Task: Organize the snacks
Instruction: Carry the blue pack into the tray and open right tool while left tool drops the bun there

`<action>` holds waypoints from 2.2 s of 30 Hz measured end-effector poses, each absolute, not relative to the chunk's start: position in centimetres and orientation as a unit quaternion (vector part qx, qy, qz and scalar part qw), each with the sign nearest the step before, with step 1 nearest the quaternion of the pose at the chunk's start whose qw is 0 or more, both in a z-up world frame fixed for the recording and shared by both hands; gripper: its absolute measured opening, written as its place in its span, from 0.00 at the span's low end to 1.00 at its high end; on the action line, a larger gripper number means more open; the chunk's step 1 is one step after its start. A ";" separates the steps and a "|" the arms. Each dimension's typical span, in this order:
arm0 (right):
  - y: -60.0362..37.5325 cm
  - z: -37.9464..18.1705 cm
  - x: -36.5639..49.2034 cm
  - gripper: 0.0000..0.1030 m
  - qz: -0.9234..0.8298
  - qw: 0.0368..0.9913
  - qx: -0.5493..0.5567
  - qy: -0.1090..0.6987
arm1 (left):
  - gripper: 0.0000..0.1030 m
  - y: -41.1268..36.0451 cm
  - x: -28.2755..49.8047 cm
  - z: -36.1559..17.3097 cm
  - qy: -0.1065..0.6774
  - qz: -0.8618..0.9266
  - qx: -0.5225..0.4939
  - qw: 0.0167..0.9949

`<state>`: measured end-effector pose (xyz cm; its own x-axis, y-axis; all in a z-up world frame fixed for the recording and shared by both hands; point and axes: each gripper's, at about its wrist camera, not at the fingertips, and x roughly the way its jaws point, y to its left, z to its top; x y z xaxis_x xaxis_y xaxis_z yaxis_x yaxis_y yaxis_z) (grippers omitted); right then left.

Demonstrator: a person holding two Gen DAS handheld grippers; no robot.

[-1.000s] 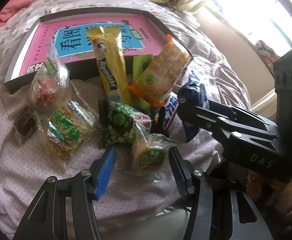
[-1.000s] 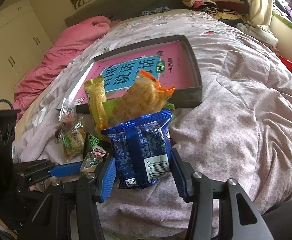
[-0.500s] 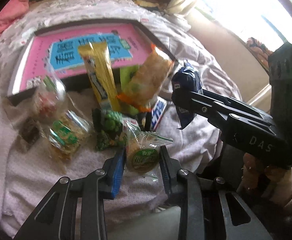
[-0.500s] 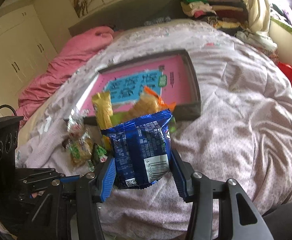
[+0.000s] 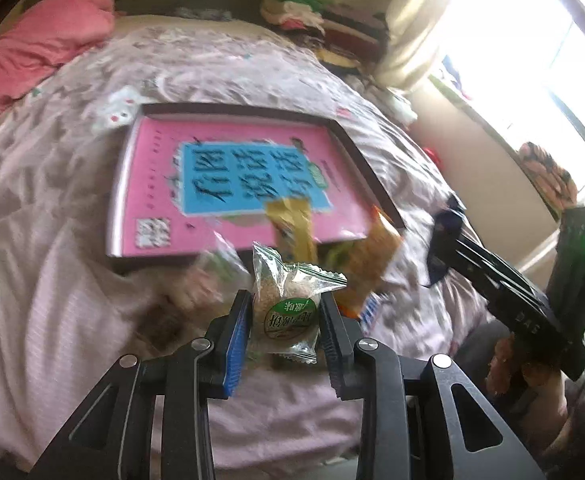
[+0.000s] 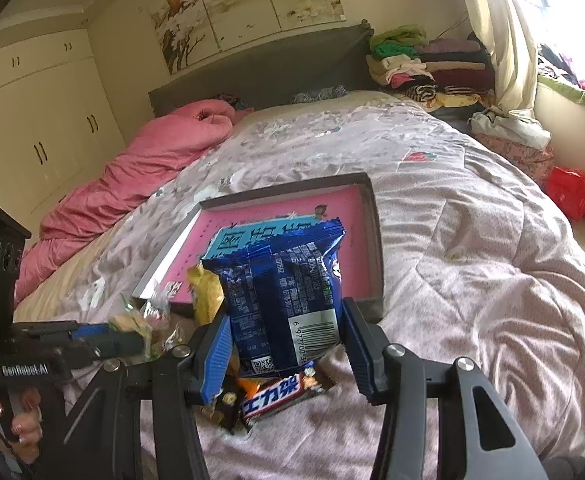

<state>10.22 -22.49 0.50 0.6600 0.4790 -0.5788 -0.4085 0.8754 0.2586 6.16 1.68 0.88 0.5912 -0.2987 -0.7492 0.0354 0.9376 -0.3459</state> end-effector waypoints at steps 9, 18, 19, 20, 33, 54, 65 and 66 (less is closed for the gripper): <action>-23.1 0.8 12.2 0.50 0.241 0.913 0.066 0.323 | 0.34 5.5 8.1 1.3 0.419 -0.050 -0.174 0.890; -23.4 1.0 14.7 0.50 0.233 0.918 0.067 0.315 | 0.34 7.3 9.9 1.0 0.411 -0.026 -0.181 0.893; -23.5 0.9 14.9 0.50 0.232 0.918 0.068 0.314 | 0.34 7.4 10.0 1.0 0.410 -0.024 -0.181 0.894; -23.5 1.0 15.1 0.50 0.231 0.919 0.069 0.313 | 0.34 7.5 10.3 1.0 0.409 -0.023 -0.181 0.894; -22.9 0.6 17.8 0.50 0.226 0.919 0.060 0.316 | 0.34 7.7 12.8 0.0 0.409 -0.005 -0.173 0.896; -21.0 -2.5 21.6 0.50 0.233 0.890 0.056 0.388 | 0.34 8.1 14.8 -3.2 0.440 0.002 -0.174 0.881; -21.2 -3.8 21.9 0.50 0.230 0.878 0.063 0.415 | 0.33 7.8 14.9 -3.9 0.451 0.000 -0.171 0.876; -21.2 -3.8 21.9 0.50 0.230 0.878 0.062 0.415 | 0.34 7.8 14.8 -3.9 0.451 0.000 -0.171 0.876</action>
<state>21.86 -21.22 -3.75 0.5495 0.4552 -0.7006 -0.3514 0.8867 0.3004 14.85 7.79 -3.91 0.5931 -0.1540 -0.7903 -0.1537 0.9418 -0.2989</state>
